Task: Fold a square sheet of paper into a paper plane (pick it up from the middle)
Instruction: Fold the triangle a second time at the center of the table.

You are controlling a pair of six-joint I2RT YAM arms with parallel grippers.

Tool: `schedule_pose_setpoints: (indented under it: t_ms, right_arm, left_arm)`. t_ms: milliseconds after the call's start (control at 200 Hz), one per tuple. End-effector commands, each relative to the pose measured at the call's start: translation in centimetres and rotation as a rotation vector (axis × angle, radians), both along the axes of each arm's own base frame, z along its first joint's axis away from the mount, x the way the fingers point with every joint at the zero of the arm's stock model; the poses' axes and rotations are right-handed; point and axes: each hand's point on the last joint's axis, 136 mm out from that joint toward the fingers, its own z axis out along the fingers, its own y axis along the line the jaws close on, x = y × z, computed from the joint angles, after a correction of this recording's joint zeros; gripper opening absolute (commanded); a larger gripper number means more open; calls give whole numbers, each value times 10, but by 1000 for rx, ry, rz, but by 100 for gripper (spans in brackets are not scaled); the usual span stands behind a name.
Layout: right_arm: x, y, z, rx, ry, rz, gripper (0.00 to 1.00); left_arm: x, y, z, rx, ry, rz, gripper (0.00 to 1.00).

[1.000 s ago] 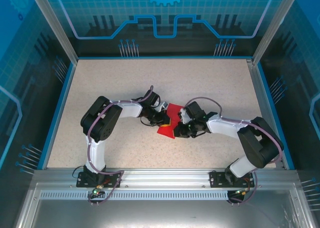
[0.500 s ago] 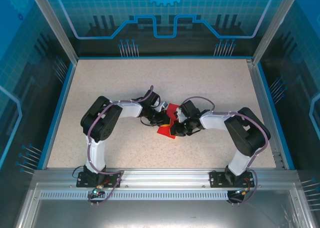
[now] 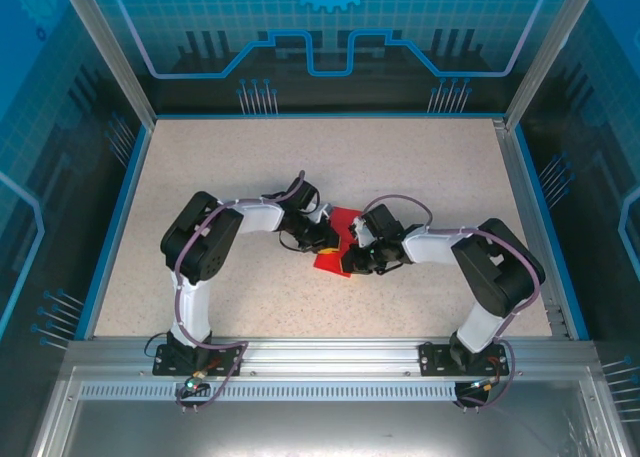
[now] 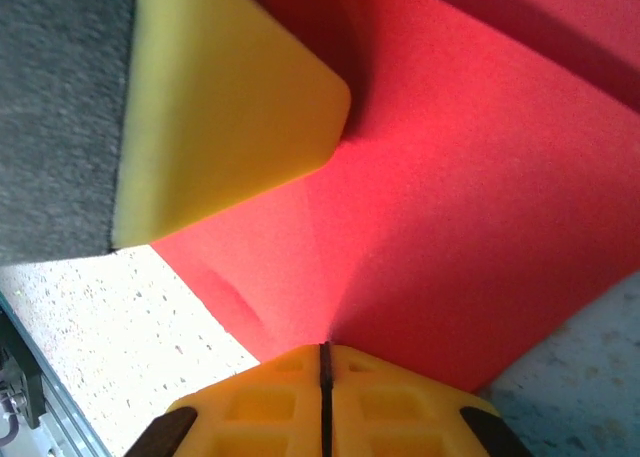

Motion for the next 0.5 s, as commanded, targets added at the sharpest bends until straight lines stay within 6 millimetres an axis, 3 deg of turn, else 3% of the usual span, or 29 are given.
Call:
schedule_pose_setpoints:
  t_ms: [0,325,495]
  right_arm:
    - [-49,-38,-37,-171,175,11,9]
    - [-51,-37,-34,-163,177,20,9]
    - [-46,-29,-21,-126,158,17,9]
  left_arm:
    - [18,56,-42,205,39,121,17]
    - [42,68,-36,223,8,151,18]
    - [52,70,-26,230,-24,148,22]
